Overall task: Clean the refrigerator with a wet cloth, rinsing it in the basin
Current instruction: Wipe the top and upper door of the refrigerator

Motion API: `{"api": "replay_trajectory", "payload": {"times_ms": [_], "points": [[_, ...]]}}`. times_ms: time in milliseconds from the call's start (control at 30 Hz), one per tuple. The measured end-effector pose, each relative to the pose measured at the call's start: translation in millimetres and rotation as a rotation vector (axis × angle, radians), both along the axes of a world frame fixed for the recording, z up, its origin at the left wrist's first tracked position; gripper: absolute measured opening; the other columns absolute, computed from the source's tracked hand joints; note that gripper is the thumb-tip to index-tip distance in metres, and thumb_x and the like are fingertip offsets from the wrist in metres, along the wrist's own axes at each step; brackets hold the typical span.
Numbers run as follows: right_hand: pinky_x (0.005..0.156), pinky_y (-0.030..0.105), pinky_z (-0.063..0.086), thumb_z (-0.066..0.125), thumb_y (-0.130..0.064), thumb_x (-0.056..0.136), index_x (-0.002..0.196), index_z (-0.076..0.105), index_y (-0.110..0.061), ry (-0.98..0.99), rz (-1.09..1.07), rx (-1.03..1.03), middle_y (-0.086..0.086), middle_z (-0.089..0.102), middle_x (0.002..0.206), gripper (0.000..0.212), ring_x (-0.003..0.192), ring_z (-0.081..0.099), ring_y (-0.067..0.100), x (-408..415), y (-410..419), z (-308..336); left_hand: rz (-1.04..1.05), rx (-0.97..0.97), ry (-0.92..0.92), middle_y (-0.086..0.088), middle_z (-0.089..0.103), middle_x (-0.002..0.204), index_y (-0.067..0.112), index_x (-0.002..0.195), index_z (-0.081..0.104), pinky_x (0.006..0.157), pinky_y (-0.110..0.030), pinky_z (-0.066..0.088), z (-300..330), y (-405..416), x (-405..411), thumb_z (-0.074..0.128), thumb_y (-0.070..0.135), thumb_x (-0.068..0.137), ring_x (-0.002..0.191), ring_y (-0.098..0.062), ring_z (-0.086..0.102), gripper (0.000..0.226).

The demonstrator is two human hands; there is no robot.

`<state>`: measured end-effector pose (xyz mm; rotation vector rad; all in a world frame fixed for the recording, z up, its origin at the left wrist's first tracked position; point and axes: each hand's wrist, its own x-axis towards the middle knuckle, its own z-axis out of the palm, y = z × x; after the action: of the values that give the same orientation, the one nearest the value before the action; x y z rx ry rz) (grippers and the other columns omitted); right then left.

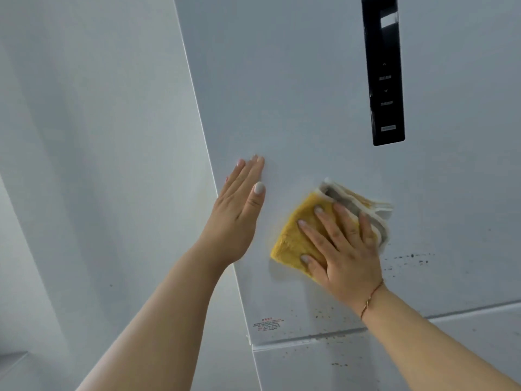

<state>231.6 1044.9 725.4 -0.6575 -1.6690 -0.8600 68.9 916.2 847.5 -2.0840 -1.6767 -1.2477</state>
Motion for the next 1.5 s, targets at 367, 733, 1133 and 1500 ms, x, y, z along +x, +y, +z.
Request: {"api": "replay_trajectory", "payload": {"times_ms": [367, 733, 1133, 1500], "points": [[0.109, 0.067, 0.012, 0.05, -0.045, 0.091, 0.146, 0.037, -0.02, 0.126, 0.026, -0.138, 0.01, 0.027, 0.154, 0.061, 0.143, 0.019, 0.039, -76.7, -35.8, 40.8, -0.191, -0.108, -0.304, 0.034, 0.029, 0.148, 0.042, 0.151, 0.015, 0.106, -0.009, 0.017, 13.1, -15.4, -2.7, 0.02, 0.064, 0.091, 0.129, 0.026, 0.02, 0.064], [0.113, 0.056, 0.021, 0.053, -0.055, 0.086, 0.14, 0.044, -0.035, -0.22, 0.024, 0.013, -0.004, 0.035, 0.151, 0.058, 0.142, 0.029, 0.024, -11.9, -6.9, -47.0, 0.157, 0.173, 0.113, 0.008, 0.018, 0.159, 0.024, 0.152, 0.019, 0.119, -0.027, -0.003, -13.8, 5.4, 26.3, 0.006, 0.06, 0.093, 0.145, 0.0, 0.001, 0.07], [0.112, 0.063, 0.014, 0.024, -0.049, 0.097, 0.149, 0.021, -0.018, 0.441, -0.175, -0.357, 0.014, 0.019, 0.154, 0.061, 0.143, 0.015, 0.039, 70.7, 30.5, -55.2, -0.024, 0.053, 0.076, 0.012, 0.024, 0.157, 0.024, 0.15, 0.027, 0.118, -0.022, -0.003, -21.5, 10.9, 32.5, 0.011, 0.054, 0.098, 0.143, 0.005, 0.006, 0.063], [0.11, 0.066, 0.013, 0.042, -0.055, 0.091, 0.144, 0.034, -0.023, 0.119, 0.017, -0.184, 0.007, 0.025, 0.152, 0.062, 0.142, 0.019, 0.038, -58.4, -26.5, -41.5, -0.095, -0.006, 0.016, 0.013, 0.023, 0.157, 0.025, 0.15, 0.029, 0.119, -0.022, -0.004, -20.2, 10.2, 25.4, 0.016, 0.045, 0.1, 0.144, 0.004, 0.004, 0.055]]}}
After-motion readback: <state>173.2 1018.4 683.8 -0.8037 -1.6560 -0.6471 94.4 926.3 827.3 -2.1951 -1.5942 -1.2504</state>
